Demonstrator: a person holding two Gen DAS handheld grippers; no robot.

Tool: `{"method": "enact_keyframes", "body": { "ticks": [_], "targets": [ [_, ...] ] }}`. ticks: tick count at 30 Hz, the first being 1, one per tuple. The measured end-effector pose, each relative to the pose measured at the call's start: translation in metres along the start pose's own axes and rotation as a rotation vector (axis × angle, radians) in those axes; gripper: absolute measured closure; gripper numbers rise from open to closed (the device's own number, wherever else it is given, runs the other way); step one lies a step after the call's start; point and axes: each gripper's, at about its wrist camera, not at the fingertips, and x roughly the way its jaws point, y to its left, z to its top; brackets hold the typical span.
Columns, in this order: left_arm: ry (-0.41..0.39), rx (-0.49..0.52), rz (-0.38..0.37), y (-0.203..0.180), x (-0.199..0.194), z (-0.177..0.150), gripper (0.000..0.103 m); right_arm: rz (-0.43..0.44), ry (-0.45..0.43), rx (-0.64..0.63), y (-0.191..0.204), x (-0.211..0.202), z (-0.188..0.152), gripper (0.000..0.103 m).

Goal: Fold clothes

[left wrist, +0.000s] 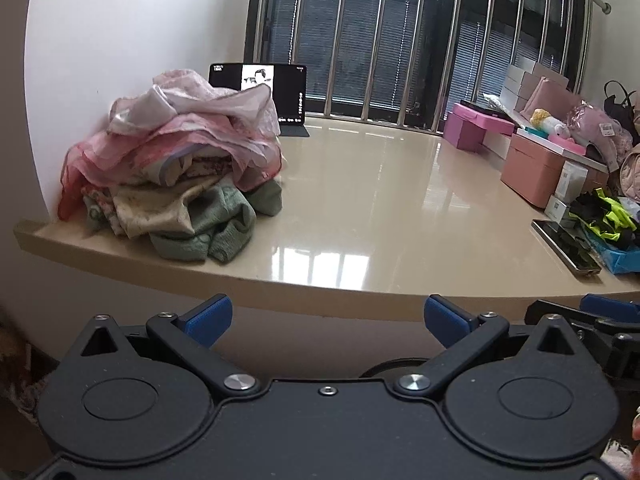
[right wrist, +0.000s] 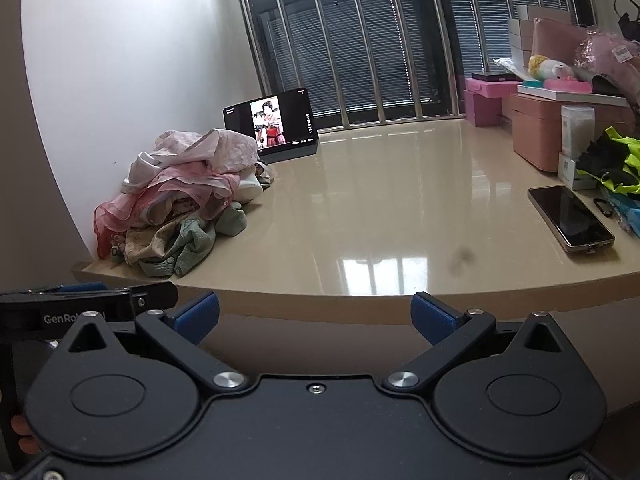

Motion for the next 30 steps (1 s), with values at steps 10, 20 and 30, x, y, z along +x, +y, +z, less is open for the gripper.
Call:
{"method": "enact_keyframes", "body": {
  "ticks": [10,20,30],
  "targets": [
    [0.002,0.0,0.004,-0.0007,-0.0013,-0.0042,0.0,0.011,-0.002,0.037,-0.0058,-0.0006,-0.0035,0.0],
    [0.016,0.005,0.006,-0.0015,0.0005,-0.0066,0.0,0.032,0.021,0.047,-0.0081,0.0028,-0.0046,0.0],
    [0.029,0.003,0.007,-0.0018,0.0022,-0.0082,0.0,0.035,0.031,0.037,-0.0056,0.0047,-0.0047,0.0]
  ]
}}
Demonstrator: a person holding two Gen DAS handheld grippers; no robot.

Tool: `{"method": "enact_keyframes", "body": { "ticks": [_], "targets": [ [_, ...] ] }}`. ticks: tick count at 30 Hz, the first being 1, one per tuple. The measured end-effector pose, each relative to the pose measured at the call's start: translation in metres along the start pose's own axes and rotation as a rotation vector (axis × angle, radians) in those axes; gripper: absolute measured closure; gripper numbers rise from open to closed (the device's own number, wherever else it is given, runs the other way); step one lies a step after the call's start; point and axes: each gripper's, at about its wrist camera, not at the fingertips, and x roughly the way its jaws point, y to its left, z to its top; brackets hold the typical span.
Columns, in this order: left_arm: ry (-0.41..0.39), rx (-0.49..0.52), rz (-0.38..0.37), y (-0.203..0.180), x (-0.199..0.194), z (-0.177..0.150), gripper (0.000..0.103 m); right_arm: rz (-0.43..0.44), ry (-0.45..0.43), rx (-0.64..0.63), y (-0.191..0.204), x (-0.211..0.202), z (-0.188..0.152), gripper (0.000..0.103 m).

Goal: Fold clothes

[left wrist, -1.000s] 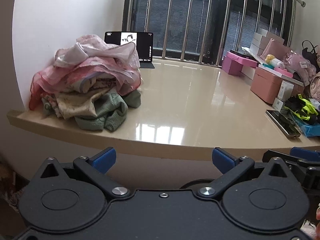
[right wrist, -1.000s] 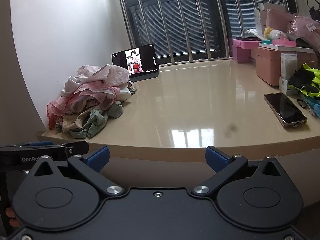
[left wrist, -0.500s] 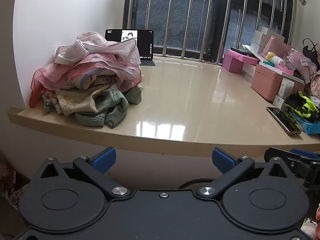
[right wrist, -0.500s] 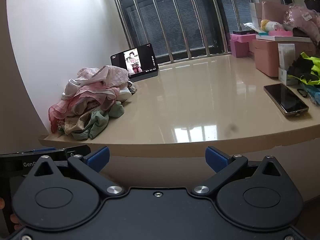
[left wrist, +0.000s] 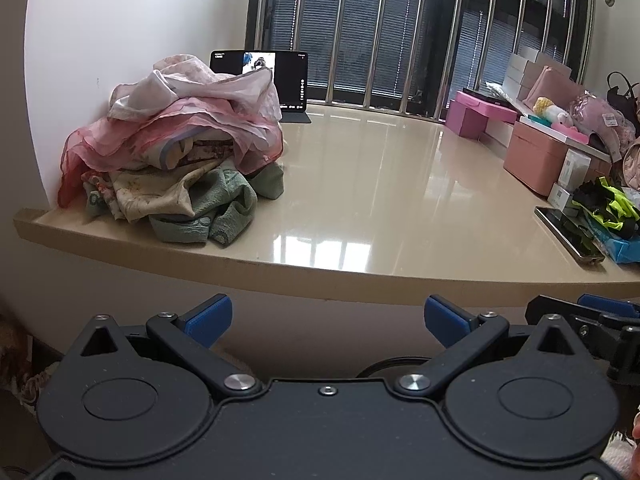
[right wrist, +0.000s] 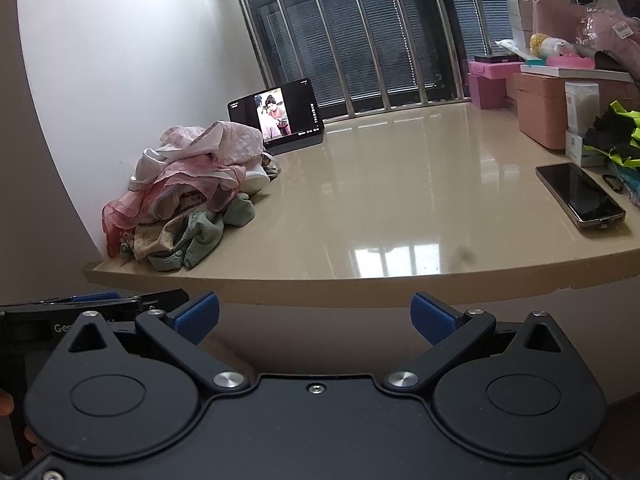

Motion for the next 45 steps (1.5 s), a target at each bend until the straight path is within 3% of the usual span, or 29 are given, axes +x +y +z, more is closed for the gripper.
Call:
{"method": "enact_keyframes", "body": {
  "ticks": [45],
  "targets": [
    [0.015,0.003,0.024,0.0032,0.0067,0.0002,0.0,0.005,0.02,-0.007,-0.0009,0.0045,-0.0001,0.0]
  ]
}}
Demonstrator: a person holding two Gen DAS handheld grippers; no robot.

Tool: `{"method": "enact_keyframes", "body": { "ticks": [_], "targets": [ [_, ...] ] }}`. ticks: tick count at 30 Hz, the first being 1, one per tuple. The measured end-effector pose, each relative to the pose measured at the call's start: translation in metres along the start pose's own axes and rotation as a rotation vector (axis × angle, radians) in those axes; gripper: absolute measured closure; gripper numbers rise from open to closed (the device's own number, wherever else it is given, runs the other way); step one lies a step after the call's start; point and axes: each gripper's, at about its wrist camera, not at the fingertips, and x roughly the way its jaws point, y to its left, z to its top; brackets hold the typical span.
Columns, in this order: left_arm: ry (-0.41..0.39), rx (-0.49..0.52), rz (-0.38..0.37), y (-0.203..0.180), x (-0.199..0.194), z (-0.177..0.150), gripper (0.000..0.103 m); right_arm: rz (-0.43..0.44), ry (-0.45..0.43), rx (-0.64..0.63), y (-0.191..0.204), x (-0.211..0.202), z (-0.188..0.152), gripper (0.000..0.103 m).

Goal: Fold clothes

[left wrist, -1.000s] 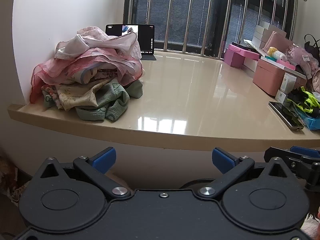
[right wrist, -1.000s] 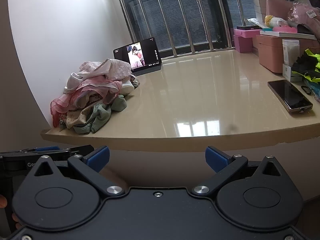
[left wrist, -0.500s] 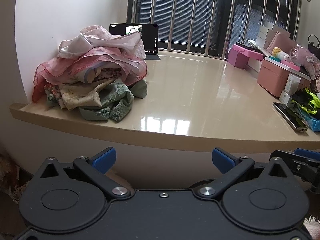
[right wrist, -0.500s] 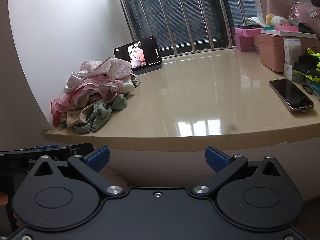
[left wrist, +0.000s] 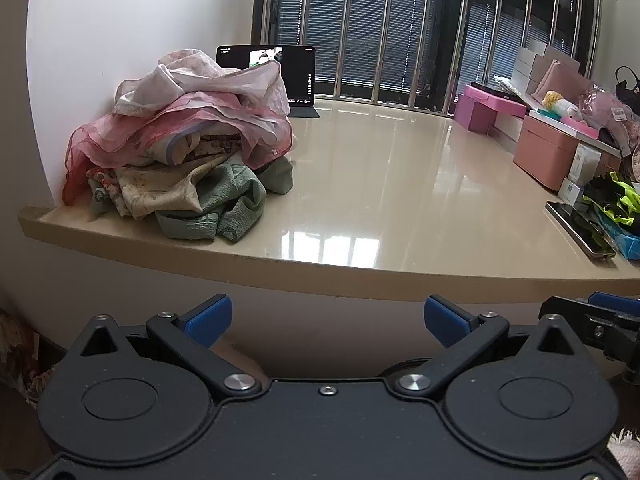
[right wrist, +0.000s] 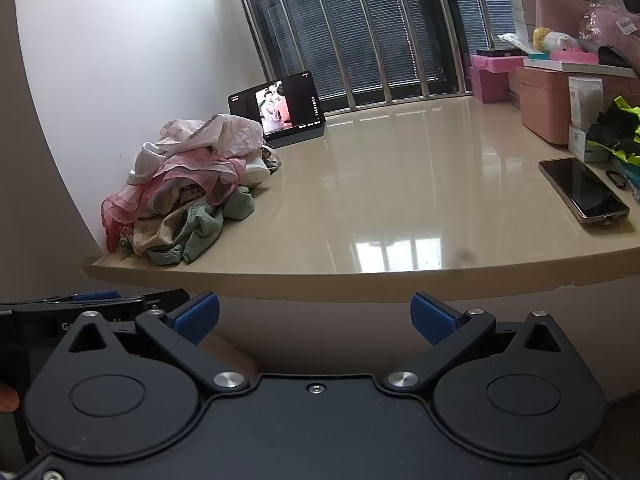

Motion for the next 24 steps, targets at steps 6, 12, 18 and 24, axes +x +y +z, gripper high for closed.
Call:
{"method": "enact_keyframes", "body": {
  "ticks": [6,12,18,24],
  "targets": [
    [0.005,-0.001,0.0,0.0,0.001,0.001,0.0,0.001,0.003,-0.001,0.0,0.001,0.001,0.0],
    [0.01,0.005,0.007,-0.001,0.002,0.0,0.0,0.0,0.005,-0.002,0.0,0.001,0.0,0.0],
    [0.007,0.023,0.014,-0.005,0.005,0.002,0.0,0.006,0.02,0.008,-0.002,0.005,0.002,0.0],
    [-0.009,0.043,0.013,-0.009,0.009,0.003,0.0,0.029,0.028,0.014,-0.004,0.012,0.004,0.0]
  ]
}}
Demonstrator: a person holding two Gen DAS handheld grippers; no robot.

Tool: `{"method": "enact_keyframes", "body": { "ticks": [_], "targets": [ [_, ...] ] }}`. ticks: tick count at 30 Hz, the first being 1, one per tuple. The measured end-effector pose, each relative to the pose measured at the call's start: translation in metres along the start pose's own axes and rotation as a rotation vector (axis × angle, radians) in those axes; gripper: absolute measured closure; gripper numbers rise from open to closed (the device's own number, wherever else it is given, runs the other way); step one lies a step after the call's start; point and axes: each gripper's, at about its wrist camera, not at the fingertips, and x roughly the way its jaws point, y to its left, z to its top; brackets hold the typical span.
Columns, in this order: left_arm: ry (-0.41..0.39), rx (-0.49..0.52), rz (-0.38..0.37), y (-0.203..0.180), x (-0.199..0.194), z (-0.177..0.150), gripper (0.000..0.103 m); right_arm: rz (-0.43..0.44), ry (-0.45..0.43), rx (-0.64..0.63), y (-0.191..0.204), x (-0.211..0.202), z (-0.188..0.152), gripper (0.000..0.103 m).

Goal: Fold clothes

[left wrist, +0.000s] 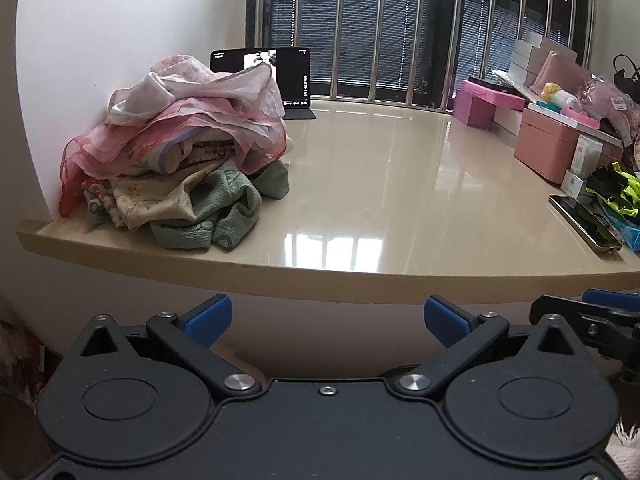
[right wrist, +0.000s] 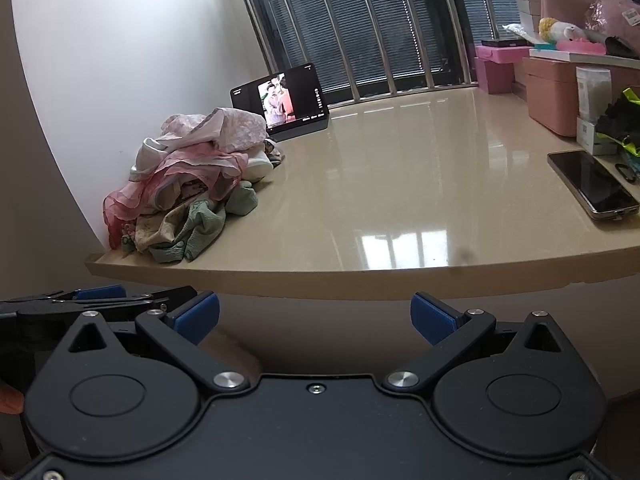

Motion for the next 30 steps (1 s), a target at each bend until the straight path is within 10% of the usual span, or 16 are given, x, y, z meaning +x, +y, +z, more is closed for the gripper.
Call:
{"method": "enact_keyframes", "body": {
  "ticks": [30],
  "targets": [
    [-0.065,-0.096,0.166,0.051,0.061,0.067,0.0,0.117,-0.026,-0.155,0.021,0.092,0.07,0.003]
  ]
}}
